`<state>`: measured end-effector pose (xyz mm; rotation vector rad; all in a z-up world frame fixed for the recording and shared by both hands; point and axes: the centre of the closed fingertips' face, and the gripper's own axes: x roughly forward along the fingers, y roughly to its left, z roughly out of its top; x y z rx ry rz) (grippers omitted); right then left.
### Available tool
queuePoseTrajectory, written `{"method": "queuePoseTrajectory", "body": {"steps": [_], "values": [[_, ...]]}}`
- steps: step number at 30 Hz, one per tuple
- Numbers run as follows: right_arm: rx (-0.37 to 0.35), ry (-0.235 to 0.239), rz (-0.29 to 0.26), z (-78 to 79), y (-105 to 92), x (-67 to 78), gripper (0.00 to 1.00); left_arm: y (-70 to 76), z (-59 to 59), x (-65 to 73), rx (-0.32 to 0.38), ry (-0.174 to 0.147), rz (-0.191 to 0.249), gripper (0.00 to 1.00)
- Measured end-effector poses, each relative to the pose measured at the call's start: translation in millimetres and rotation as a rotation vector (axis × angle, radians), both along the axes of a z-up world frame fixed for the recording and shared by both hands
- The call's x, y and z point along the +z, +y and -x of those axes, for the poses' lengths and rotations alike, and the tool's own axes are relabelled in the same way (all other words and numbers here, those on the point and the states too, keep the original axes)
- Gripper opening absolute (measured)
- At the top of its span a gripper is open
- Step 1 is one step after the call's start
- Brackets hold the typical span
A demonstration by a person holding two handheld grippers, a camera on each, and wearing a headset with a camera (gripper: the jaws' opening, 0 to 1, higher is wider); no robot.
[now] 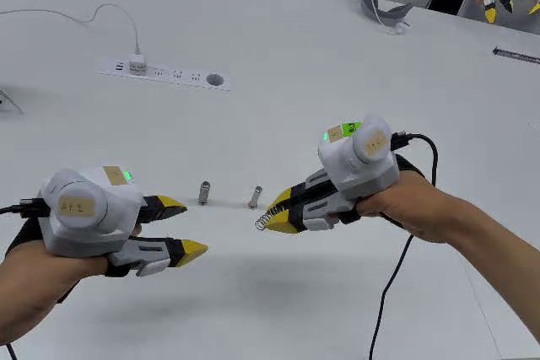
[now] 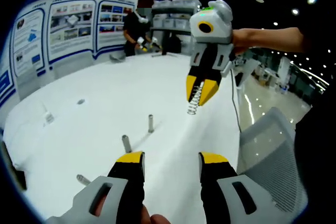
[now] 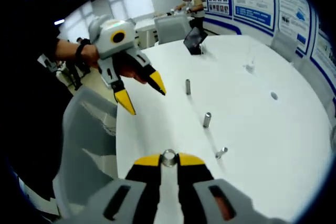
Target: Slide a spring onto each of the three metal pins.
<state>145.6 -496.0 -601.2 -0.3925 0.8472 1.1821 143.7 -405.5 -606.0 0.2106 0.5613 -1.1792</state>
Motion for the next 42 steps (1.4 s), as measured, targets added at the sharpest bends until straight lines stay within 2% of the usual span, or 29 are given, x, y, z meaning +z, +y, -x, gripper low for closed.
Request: {"method": "queuePoseTrajectory", "body": {"steps": [6,21,33,42], "values": [[-0.032,-0.01,0.032,-13.7,-14.2,-7.5,0.13,15.6,-5.6,-0.3,0.054,0.008,-0.003,0.47],[-0.064,-0.061,0.091,-49.9,-29.8,-17.1,0.13,55.6,-12.8,-11.3,0.175,0.036,-0.039,0.63],[-0.066,-0.079,0.133,-75.1,-31.8,-28.7,0.13,76.4,-12.6,-12.7,0.236,0.053,-0.049,0.72],[-0.041,-0.083,0.161,-85.2,-27.1,-39.9,0.13,91.4,-10.9,-13.5,0.262,0.056,-0.062,0.75]]}}
